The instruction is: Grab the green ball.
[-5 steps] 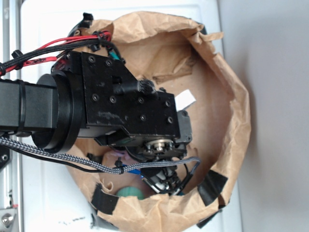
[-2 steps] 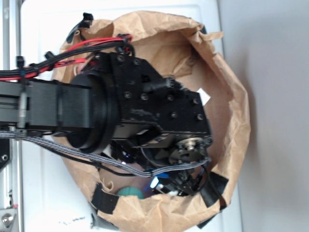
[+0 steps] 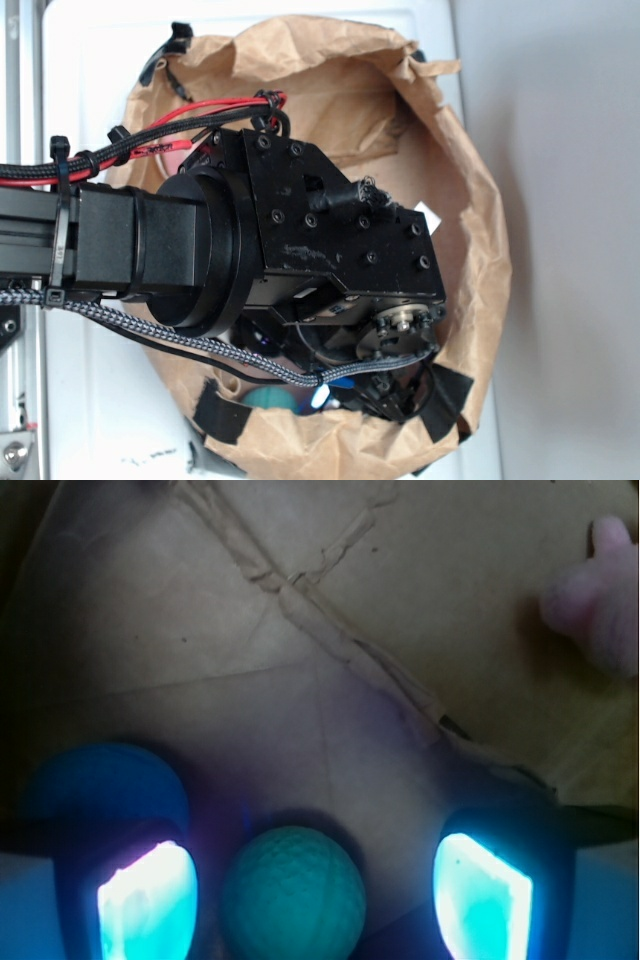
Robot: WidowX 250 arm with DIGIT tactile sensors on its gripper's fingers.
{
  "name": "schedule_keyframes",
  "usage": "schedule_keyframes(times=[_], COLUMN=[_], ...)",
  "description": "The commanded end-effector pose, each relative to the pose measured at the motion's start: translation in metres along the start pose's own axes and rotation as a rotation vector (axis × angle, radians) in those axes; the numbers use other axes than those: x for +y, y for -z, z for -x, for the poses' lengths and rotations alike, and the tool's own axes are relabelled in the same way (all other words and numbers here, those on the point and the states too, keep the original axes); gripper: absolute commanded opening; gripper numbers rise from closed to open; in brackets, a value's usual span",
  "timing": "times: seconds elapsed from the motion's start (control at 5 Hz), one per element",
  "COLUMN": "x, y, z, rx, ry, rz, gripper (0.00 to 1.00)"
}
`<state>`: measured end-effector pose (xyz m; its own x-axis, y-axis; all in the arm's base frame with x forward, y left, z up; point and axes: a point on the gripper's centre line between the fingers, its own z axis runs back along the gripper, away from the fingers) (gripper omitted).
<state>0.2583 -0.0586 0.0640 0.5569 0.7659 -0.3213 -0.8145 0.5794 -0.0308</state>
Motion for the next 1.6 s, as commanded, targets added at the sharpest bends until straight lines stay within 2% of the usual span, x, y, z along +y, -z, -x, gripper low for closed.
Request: schedule_keyframes(times=[0.0,0.2,0.4,0.6,0.8,1.0,1.2,1.4], x=[-0.005,-0.005,0.005,0.016,0.025,0.026,0.018,0.010], y=[-0.012,-0.012,-0.005,0.004,0.016,0.029,0.038,0.042], z=[0.005,0.005,0.012,0.023,0.032,0.032,0.029,0.024], rx=[-0.022,-0.022,0.012,0.040,0.039,0.047,-0.027,-0.052], ry=[0.015,0.015,0.034,0.039,0.061,0.063,0.090,0.107], rz=[0.033,0.033,0.115,0.171,0.181,0.196,0.236,0.218], gripper=[1.00,1.00,1.00,1.00,1.00,0.00,0.00,0.00])
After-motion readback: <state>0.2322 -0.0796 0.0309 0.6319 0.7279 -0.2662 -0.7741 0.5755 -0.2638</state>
